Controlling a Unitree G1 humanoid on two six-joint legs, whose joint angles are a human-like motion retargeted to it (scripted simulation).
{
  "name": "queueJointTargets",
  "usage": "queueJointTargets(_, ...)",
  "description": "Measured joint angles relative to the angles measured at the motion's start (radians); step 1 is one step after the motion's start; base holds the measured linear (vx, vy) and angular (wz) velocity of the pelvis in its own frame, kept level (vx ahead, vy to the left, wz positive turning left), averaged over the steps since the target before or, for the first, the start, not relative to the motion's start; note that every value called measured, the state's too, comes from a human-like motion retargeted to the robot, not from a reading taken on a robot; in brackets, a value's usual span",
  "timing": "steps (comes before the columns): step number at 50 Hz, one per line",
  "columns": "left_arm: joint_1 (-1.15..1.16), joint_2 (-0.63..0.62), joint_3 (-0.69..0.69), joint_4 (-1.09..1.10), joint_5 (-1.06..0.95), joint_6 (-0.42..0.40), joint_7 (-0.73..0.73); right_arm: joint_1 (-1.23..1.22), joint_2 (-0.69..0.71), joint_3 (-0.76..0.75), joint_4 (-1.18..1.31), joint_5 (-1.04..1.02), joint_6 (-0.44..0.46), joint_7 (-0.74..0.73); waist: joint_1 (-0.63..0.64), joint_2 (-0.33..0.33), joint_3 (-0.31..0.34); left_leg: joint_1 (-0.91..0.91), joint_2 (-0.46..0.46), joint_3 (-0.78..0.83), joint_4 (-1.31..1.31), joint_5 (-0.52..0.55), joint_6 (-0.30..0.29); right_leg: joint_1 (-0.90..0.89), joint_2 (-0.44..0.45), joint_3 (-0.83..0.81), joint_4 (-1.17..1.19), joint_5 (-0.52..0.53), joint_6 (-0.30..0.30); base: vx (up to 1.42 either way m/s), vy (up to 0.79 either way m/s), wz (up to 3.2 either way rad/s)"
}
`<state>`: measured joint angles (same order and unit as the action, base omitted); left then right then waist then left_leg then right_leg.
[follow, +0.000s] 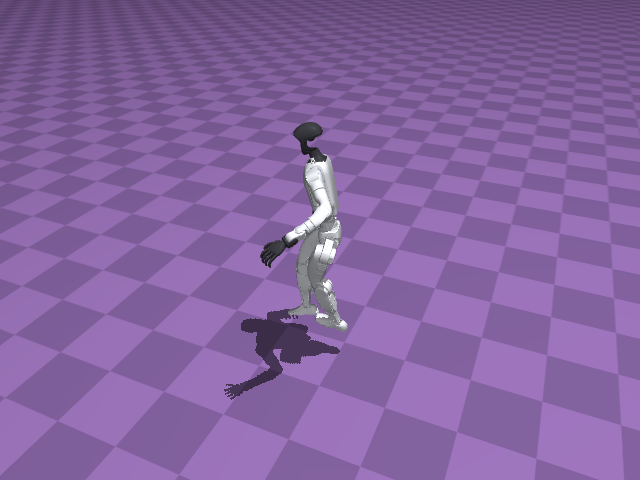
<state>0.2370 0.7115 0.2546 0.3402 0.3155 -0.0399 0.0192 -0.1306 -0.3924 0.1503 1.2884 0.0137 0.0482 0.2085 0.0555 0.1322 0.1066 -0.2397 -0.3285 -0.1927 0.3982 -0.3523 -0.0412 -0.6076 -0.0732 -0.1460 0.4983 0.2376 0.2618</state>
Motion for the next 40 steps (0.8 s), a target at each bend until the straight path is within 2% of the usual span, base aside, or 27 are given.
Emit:
queueJointTargets(4,0.014,-0.003,0.01,0.014,0.017,0.014,-0.01,0.036,0.0,-0.011,-0.001,-0.012,0.014,0.03,0.034,-0.005,-0.015,-0.065,-0.006,0.037,0.169,-0.125,0.032,0.035,0.041,-0.041,-0.072,0.123,0.0,0.17,-0.05,-0.05)
queueJointTargets(7,0.031,-0.001,0.03,0.005,0.027,0.019,-0.016,0.063,-0.003,-0.018,-0.012,-0.024,0.02,0.046,0.062,-0.004,-0.028,-0.113,-0.007,0.063,0.307,-0.223,0.06,0.073,0.066,-0.065,-0.114,0.167,0.0,0.19,-0.01,-0.05)
queueJointTargets(12,0.072,0.017,0.085,-0.032,0.042,0.019,-0.031,0.106,-0.011,-0.03,-0.041,-0.033,0.016,0.059,0.106,-0.008,-0.047,-0.17,-0.027,0.076,0.513,-0.348,0.097,0.14,0.089,-0.082,-0.146,0.156,-0.002,0.22,0.01,-0.04)
queueJointTargets(15,0.098,0.043,0.124,-0.06,0.048,0.016,-0.047,0.122,-0.02,-0.035,-0.061,-0.032,0.01,0.063,0.134,-0.016,-0.053,-0.196,-0.073,0.029,0.645,-0.42,0.112,0.174,0.107,-0.072,-0.152,0.126,-0.024,0.22,-0.04,-0.24)
queueJointTargets(18,0.127,0.072,0.161,-0.085,0.047,0.01,-0.071,0.136,-0.027,-0.04,-0.077,-0.028,0.004,0.065,0.152,-0.02,-0.057,-0.221,-0.08,0.039,0.802,-0.489,0.116,0.206,0.117,-0.066,-0.14,0.046,-0.056,0.23,-0.06,0.08)
queueJointTargets(20,0.157,0.089,0.191,-0.105,0.044,0.006,-0.101,0.148,-0.025,-0.04,-0.086,-0.026,-0.002,0.066,0.146,-0.028,-0.059,-0.245,0.016,0.137,0.927,-0.52,0.148,0.218,0.097,-0.084,-0.105,-0.065,-0.086,0.21,-0.08,1.1)
queueJointTargets(22,0.191,0.085,0.205,-0.13,0.049,0.0,-0.117,0.172,-0.02,-0.042,-0.093,-0.026,-0.01,0.056,0.093,-0.066,-0.087,-0.274,0.222,0.299,1.051,-0.52,0.239,0.187,0.01,-0.122,-0.036,-0.224,-0.121,0.19,-0.13,1.82)
queueJointTargets(23,0.204,0.101,0.22,-0.131,0.046,0.002,-0.13,0.168,-0.027,-0.038,-0.096,-0.027,-0.012,0.06,0.08,-0.077,-0.087,-0.288,0.297,0.342,1.13,-0.52,0.267,0.18,-0.01,-0.126,-0.002,-0.299,-0.142,0.2,-0.16,1.03)
queueJointTargets(25,0.233,0.129,0.257,-0.126,0.035,0.003,-0.161,0.158,-0.036,-0.027,-0.097,-0.031,-0.018,0.07,0.082,-0.072,-0.075,-0.32,0.37,0.348,1.292,-0.52,0.282,0.179,-0.004,-0.125,0.065,-0.44,-0.196,0.21,-0.16,0.09)
queueJointTargets(28,0.276,0.152,0.305,-0.103,0.003,0.0,-0.204,0.132,-0.051,-0.014,-0.089,-0.036,-0.026,0.094,0.098,-0.043,-0.038,-0.369,0.422,0.298,1.467,-0.491,0.272,0.204,0.033,-0.113,0.117,-0.572,-0.257,0.2,-0.15,-0.27)
queueJointTargets(33,0.33,0.145,0.341,-0.045,-0.043,0.002,-0.252,0.116,-0.058,-0.006,-0.083,-0.026,-0.04,0.105,0.119,-0.024,-0.009,-0.457,0.431,0.244,1.47,-0.406,0.261,0.275,0.076,-0.084,0.065,-0.624,-0.279,0.19,-0.12,-0.31)
queueJointTargets(40,0.401,0.104,0.371,-0.017,-0.049,-0.007,-0.229,0.136,-0.05,-0.033,-0.081,0.0,-0.055,0.086,0.177,0.017,-0.004,-0.447,0.434,0.239,1.046,-0.357,0.226,0.43,0.151,-0.024,-0.1,-0.594,-0.256,0.21,-0.06,-0.58)
